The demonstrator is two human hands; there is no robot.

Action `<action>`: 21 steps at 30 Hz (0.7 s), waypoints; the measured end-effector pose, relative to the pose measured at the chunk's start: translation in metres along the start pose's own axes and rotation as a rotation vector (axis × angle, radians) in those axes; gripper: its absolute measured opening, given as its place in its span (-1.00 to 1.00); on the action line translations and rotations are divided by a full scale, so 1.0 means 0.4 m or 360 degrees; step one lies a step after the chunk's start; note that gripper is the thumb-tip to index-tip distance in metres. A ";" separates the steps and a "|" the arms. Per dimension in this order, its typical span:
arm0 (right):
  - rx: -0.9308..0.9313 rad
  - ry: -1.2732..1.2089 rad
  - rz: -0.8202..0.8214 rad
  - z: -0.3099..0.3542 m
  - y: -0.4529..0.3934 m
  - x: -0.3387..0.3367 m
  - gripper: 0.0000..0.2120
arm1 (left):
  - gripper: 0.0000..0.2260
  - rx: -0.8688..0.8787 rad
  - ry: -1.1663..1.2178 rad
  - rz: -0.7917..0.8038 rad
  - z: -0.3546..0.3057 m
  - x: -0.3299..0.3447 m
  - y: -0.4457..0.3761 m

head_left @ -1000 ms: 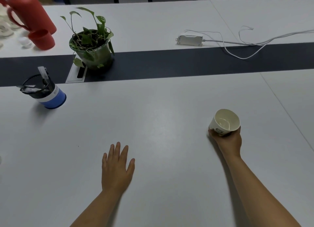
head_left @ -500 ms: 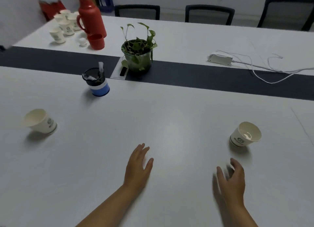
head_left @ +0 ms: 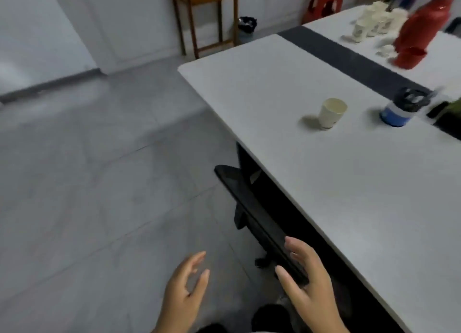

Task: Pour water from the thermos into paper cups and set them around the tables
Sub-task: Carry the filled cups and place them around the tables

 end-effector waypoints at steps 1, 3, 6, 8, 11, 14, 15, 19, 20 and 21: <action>0.0005 -0.0020 0.0125 0.021 0.022 0.061 -0.45 | -0.57 -0.0074 0.0015 -0.0107 0.043 -0.069 0.029; 0.0065 -0.0065 0.0359 0.048 0.057 0.166 -0.45 | -0.58 -0.0263 0.0030 -0.0287 0.122 -0.180 0.084; 0.0185 -0.0064 0.0568 0.077 0.080 0.285 -0.50 | -0.56 -0.0539 0.0058 -0.0602 0.237 -0.282 0.161; 0.0244 -0.0026 0.0622 0.080 0.060 0.353 -0.54 | -0.49 -0.0709 0.0061 -0.0773 0.301 -0.329 0.169; 0.0295 0.0055 0.0698 0.062 -0.043 0.466 -0.54 | -0.47 -0.0858 0.0078 -0.0879 0.372 -0.377 0.110; 0.0218 0.0119 0.0775 0.046 -0.201 0.631 -0.52 | -0.45 -0.0874 0.0022 -0.0828 0.430 -0.420 -0.051; 0.0173 0.0119 0.0796 0.051 -0.256 0.696 -0.52 | -0.43 -0.0872 0.0037 -0.0799 0.444 -0.434 -0.127; -0.0057 0.0095 0.0944 0.130 -0.483 0.965 -0.52 | -0.47 -0.0850 0.0216 -0.0660 0.428 -0.498 -0.492; -0.0090 0.0076 0.0972 0.163 -0.535 1.021 -0.52 | -0.48 -0.0791 0.0254 -0.0646 0.402 -0.521 -0.582; -0.0109 0.0055 0.0999 0.196 -0.585 1.069 -0.53 | -0.49 -0.0732 0.0270 -0.0636 0.379 -0.543 -0.665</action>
Point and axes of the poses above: each hand's wrist, its own y-axis away from the middle knuckle, its own x-axis out of the palm, z = x × y, the point moved 2 cm from there along -y, towards the middle knuckle, and after that the axes turned 10 degrees about -z, right-handed, at the moved point
